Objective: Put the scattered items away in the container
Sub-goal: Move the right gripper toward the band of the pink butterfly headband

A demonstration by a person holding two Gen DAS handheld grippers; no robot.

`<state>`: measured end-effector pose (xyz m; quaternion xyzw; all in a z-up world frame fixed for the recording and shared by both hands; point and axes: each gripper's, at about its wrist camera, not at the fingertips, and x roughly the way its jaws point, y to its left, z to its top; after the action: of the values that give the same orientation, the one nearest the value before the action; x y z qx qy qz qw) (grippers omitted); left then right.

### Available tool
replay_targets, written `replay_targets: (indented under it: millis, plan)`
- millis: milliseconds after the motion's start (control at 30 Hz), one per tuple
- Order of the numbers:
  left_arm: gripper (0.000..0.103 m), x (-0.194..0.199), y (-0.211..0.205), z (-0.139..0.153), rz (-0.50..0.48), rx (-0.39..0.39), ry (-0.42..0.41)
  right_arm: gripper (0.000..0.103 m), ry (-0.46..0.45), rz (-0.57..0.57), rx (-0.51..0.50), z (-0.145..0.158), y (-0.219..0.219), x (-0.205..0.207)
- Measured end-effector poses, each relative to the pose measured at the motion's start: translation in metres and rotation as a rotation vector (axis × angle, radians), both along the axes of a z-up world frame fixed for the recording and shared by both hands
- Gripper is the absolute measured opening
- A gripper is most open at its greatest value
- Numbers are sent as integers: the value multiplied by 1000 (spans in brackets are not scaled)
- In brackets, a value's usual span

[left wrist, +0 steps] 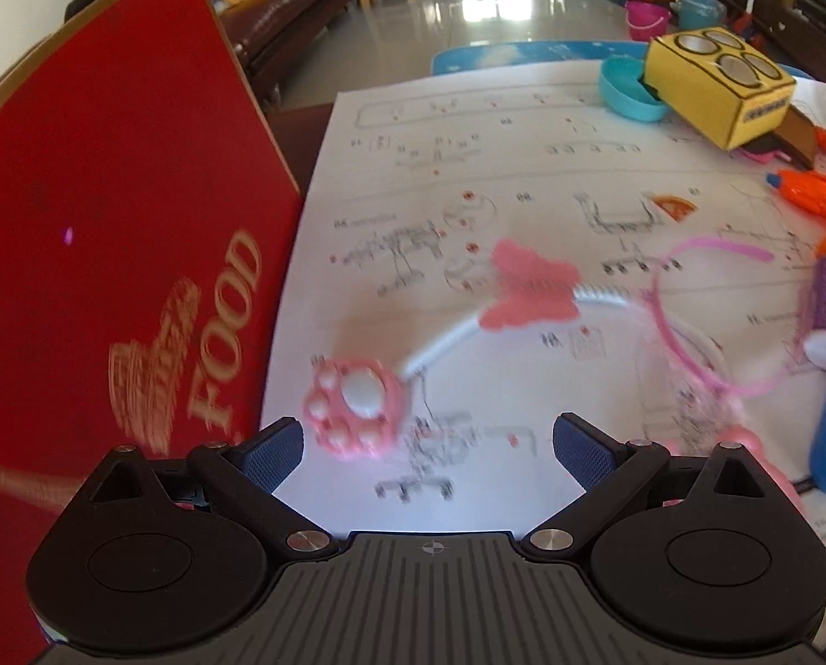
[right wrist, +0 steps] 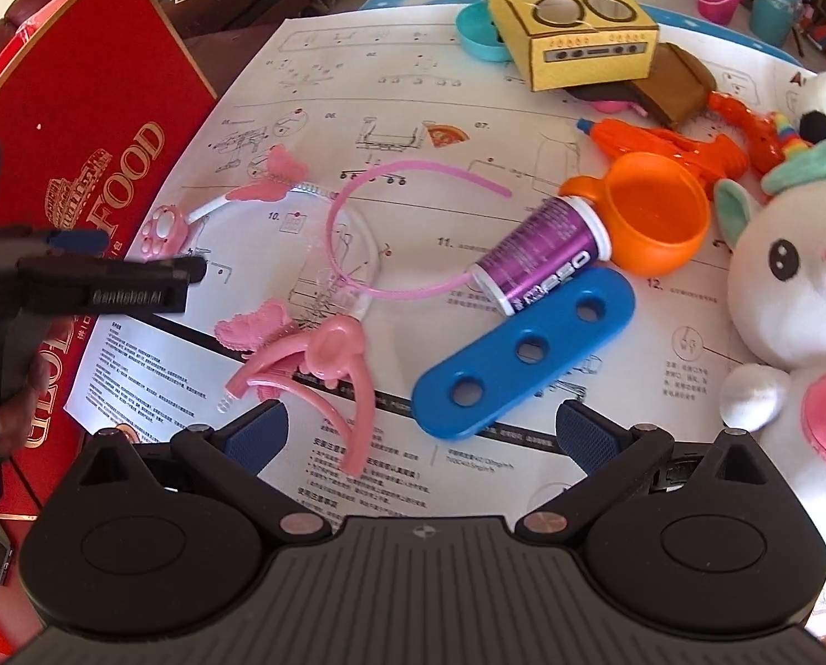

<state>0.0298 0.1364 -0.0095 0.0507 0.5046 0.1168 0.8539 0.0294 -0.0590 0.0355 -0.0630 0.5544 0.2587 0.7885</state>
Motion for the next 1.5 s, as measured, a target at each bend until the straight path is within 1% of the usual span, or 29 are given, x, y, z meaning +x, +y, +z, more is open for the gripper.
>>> replay_targets:
  millis: [100, 233, 300, 400, 500, 600, 633, 700, 767, 867, 1033, 1100, 1133, 1167, 1233, 1267, 1367, 1433, 1500]
  plan:
    - [102, 22, 5, -6, -36, 41, 6, 102, -4, 11, 7, 0, 10, 3]
    - [102, 44, 6, -20, -102, 69, 13, 102, 3, 16, 7, -4, 20, 6]
    - [101, 52, 9, -28, -107, 84, 28, 102, 16, 17, 0, -8, 23, 9]
    - [100, 59, 14, -36, -114, 76, 35, 98, 38, 16, 19, -14, 28, 14]
    - [98, 56, 16, -39, -119, 54, 25, 94, 51, 22, 40, -21, 35, 18]
    - [97, 49, 16, -39, -130, 20, 26, 83, 69, 22, 61, -27, 38, 22]
    - [97, 46, 15, -39, -137, 9, 29, 81, 78, 21, 71, -29, 38, 22]
    - [95, 39, 11, -38, -152, -10, 32, 80, 75, 17, 87, -32, 37, 23]
    - [94, 32, 5, -37, -178, -9, 34, 79, 84, 10, 88, -36, 38, 27]
    - [94, 19, -2, -37, -217, -9, 46, 77, 90, -5, 100, -38, 39, 32]
    - [95, 0, -11, -34, -248, -21, 63, 77, 84, -5, 122, -36, 38, 35]
    - [92, -3, -9, -28, -231, -48, 50, 74, 67, -9, 149, -30, 34, 35]
    - [89, -3, -7, -23, -221, -83, 38, 73, 50, -5, 158, -25, 32, 36]
    - [86, -2, -4, -16, -213, -142, 29, 73, 31, 0, 158, -22, 30, 37]
    - [85, 4, -1, -6, -187, -239, 12, 73, 6, -3, 147, -19, 25, 38]
    - [85, 10, -4, -2, -180, -261, 2, 73, 7, -10, 146, -19, 22, 39]
    - [85, 29, -18, 3, -185, -275, 4, 71, 17, -30, 147, -23, 16, 39]
    - [85, 40, -31, 3, -200, -287, 15, 68, 18, -36, 146, -25, 13, 38]
    - [85, 49, -42, -2, -208, -289, 28, 68, 15, -39, 143, -26, 10, 38]
